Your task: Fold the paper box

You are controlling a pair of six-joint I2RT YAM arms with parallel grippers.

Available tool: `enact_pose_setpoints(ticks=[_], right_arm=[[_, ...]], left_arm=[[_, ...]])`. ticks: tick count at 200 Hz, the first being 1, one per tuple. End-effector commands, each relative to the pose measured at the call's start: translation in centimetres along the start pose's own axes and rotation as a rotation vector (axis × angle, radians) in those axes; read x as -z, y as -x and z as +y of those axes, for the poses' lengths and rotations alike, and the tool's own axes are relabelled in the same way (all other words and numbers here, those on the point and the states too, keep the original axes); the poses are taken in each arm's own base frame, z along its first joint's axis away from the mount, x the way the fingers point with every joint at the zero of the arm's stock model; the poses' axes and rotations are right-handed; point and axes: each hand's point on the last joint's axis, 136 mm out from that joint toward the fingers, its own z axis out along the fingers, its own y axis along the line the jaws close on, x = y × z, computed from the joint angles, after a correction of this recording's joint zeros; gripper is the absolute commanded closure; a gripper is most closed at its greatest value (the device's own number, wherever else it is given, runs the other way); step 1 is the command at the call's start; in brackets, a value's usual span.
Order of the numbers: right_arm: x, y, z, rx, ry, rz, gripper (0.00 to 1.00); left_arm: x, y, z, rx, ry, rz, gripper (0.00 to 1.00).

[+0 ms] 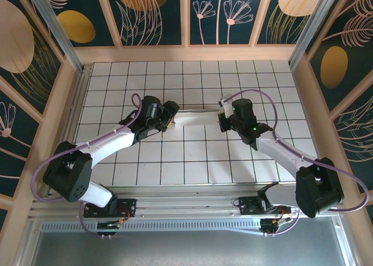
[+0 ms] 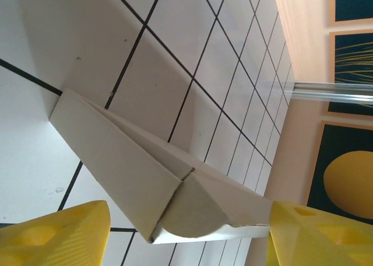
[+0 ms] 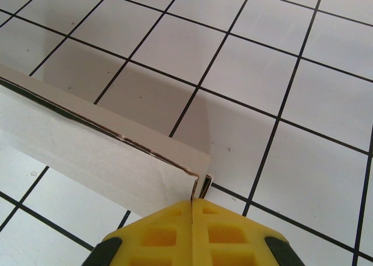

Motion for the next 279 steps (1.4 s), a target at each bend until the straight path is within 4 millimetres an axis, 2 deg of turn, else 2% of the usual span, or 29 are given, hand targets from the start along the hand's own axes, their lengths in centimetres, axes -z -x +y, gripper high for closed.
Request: enact_pose_setpoints(ticks=[1,65,102,143,170,219,249,279], right_arm=[[-0.4,-1.0,0.4,0.028,0.005,0.047,1.0],[-0.5,-1.2,0.5,0.026,0.006,0.051,1.0],[-0.5,-1.3,0.4,0.026,0.005,0.058,1.0],[0.2,-1.2,1.5,0.017,0.063,0.039,0.84],[1.3,-0.7,2.0,0.008,0.099,-0.005,0.6],[3.5,1.5,2.4,-0.028,0.15,-0.092,0.32],[4.1,2.1,3.0,-0.069,0.23,-0.12,0.26],[3.5,1.4,2.1,-0.138,0.244,-0.089,0.26]], left_arm=[[-0.6,-0.4,0.1,0.031,-0.014,0.023,0.31],[-1.0,-0.6,0.4,0.064,-0.003,0.033,0.55],[-1.7,-0.9,0.7,0.082,0.004,0.054,0.59],[-2.1,-0.7,1.2,0.084,0.026,0.043,0.63],[-2.3,-0.5,1.7,0.084,0.051,0.037,0.64],[-2.5,-0.5,1.7,0.086,0.055,0.038,0.64],[-3.0,-0.5,1.4,0.087,0.047,0.044,0.64],[-3.5,-0.4,0.4,0.055,0.031,0.051,0.64]])
